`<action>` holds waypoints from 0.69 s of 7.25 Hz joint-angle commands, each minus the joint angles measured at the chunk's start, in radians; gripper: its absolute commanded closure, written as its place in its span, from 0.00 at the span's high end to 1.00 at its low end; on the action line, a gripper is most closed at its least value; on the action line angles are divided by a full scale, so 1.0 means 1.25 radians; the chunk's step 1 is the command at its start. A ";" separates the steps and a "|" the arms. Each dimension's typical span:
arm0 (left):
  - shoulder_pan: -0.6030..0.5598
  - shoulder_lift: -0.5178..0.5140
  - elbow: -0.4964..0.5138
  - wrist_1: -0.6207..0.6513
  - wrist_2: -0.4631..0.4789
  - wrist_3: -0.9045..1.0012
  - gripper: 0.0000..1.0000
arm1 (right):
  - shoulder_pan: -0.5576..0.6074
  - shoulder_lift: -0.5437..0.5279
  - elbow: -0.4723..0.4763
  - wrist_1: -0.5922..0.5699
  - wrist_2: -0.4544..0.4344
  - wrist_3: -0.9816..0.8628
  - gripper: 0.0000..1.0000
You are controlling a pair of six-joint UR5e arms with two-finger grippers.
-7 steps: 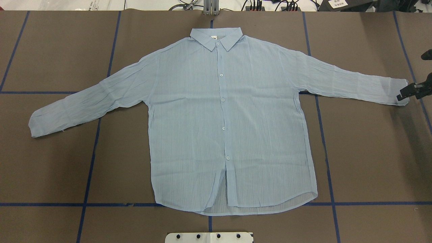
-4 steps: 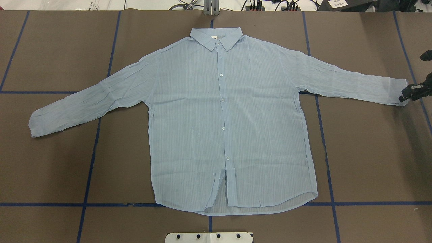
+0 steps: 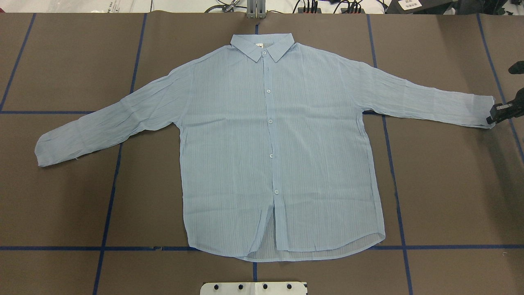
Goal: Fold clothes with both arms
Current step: 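Grasp the cuff of the sleeve nearest the right gripper with the right gripper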
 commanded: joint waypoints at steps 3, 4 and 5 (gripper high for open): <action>0.000 0.000 0.000 0.000 -0.001 -0.001 0.99 | 0.004 0.002 0.151 -0.002 0.063 0.033 0.00; 0.000 0.000 -0.004 0.002 -0.004 -0.001 0.99 | 0.005 0.067 0.172 0.000 0.133 0.159 0.00; 0.000 0.000 -0.004 0.002 -0.011 -0.001 0.99 | 0.003 0.112 0.212 -0.003 0.176 0.228 0.00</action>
